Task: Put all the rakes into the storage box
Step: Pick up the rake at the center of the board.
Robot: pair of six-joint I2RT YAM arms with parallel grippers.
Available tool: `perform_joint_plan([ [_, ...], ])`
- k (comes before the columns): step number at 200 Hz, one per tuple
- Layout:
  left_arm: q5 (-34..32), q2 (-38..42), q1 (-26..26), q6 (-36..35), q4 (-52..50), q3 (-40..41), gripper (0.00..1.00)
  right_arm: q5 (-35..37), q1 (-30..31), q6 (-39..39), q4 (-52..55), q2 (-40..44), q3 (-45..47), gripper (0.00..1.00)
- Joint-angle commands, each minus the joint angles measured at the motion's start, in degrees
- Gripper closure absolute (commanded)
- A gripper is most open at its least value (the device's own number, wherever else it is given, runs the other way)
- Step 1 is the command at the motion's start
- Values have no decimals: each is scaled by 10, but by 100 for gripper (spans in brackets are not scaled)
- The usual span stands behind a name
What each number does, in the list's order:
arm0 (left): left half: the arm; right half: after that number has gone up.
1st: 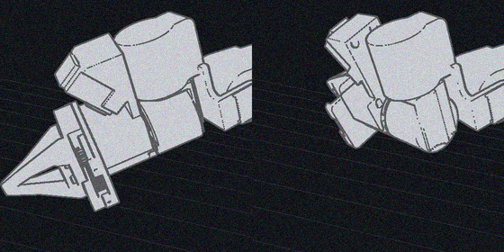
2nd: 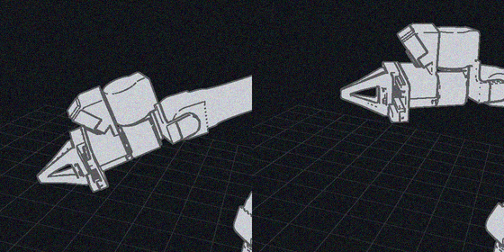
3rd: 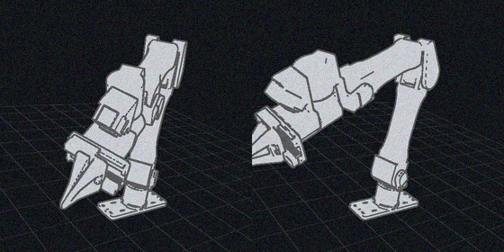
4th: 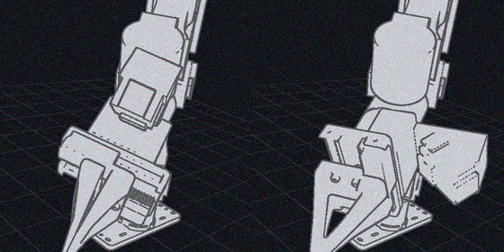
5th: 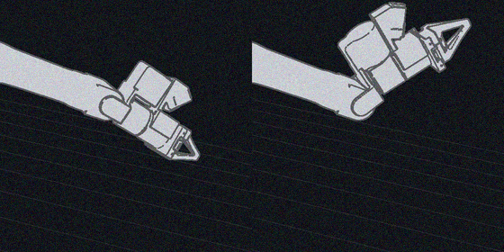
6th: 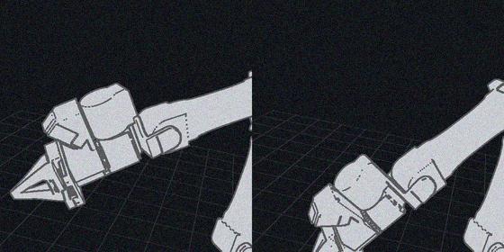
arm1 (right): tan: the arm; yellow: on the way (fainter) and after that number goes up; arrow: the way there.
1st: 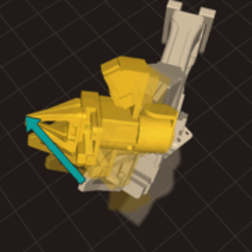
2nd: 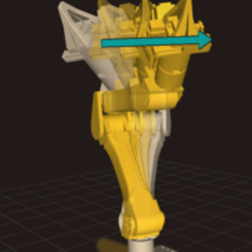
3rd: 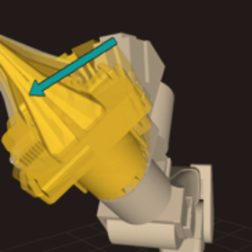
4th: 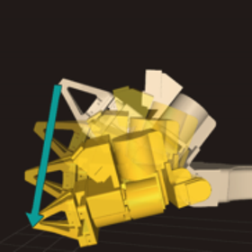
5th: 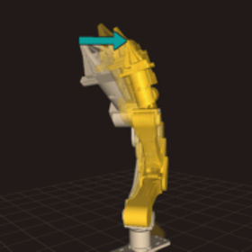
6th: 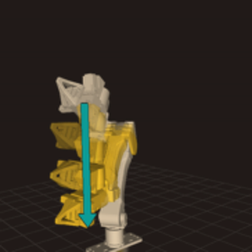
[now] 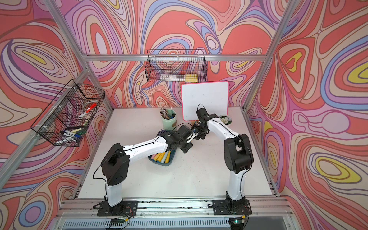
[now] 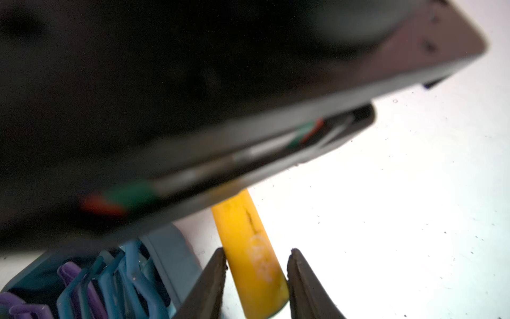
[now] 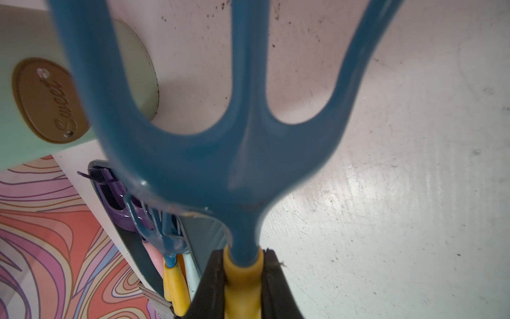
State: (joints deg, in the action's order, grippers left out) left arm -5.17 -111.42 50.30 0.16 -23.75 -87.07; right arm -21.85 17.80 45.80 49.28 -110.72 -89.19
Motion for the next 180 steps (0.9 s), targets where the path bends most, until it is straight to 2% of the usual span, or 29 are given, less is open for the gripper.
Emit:
perform_joint_plan([
  [1,-8,-17,-1,0,21,12,73,-48,13,-4,10,39,-20,100],
  [71,-11,17,-2,2,33,53,82,-55,13,13,9,43,-20,100],
  [79,-16,22,-2,5,37,60,76,-56,12,16,8,44,-20,100],
  [89,-28,35,-2,11,48,73,54,-55,13,17,7,45,-21,100],
  [95,-36,46,-2,14,61,89,49,-53,13,18,8,45,-22,100],
  [127,-78,104,-3,20,132,156,41,-52,12,18,13,49,-31,100],
  [152,-120,122,-3,24,158,177,40,-62,13,13,24,50,-36,100],
  [180,-122,132,-3,20,203,203,40,-73,13,17,21,54,-27,100],
])
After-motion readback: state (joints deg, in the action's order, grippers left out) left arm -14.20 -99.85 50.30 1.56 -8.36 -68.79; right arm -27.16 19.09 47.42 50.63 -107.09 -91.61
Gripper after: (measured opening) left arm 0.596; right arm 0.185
